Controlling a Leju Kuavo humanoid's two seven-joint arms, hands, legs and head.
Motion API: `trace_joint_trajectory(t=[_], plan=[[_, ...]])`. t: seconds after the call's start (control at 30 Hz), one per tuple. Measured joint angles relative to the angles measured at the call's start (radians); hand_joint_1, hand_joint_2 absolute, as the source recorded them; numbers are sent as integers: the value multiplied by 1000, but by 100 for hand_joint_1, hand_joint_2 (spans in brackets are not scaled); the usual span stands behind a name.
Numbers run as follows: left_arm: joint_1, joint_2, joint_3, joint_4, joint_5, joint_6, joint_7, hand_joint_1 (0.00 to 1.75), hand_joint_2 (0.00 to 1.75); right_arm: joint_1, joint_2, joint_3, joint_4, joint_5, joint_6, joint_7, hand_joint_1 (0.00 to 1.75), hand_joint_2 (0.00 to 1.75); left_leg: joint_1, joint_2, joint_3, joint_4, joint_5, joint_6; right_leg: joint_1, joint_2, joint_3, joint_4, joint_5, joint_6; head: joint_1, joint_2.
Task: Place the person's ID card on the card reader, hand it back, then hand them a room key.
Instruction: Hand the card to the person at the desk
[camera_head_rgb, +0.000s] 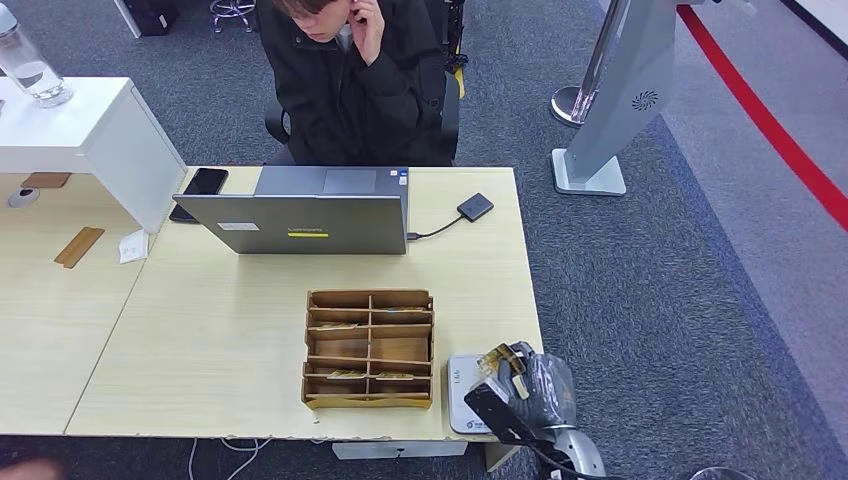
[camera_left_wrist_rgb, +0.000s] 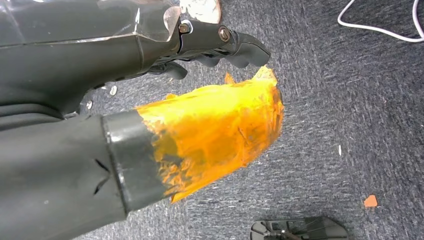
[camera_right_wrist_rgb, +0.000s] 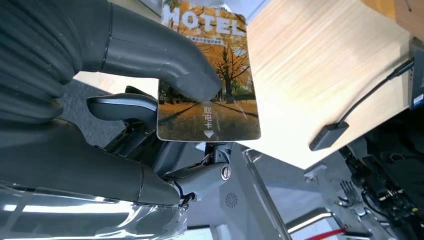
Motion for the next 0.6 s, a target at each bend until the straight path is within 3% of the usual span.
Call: trace_joint_trajectory(t=[0.6], plan=[[0, -1, 18, 0, -2, 1, -1, 0, 0, 29, 0, -32, -96, 114, -23, 8, 175, 175, 0, 0, 0, 0, 0, 0, 0, 0, 0, 0, 0, 0, 0, 0]])
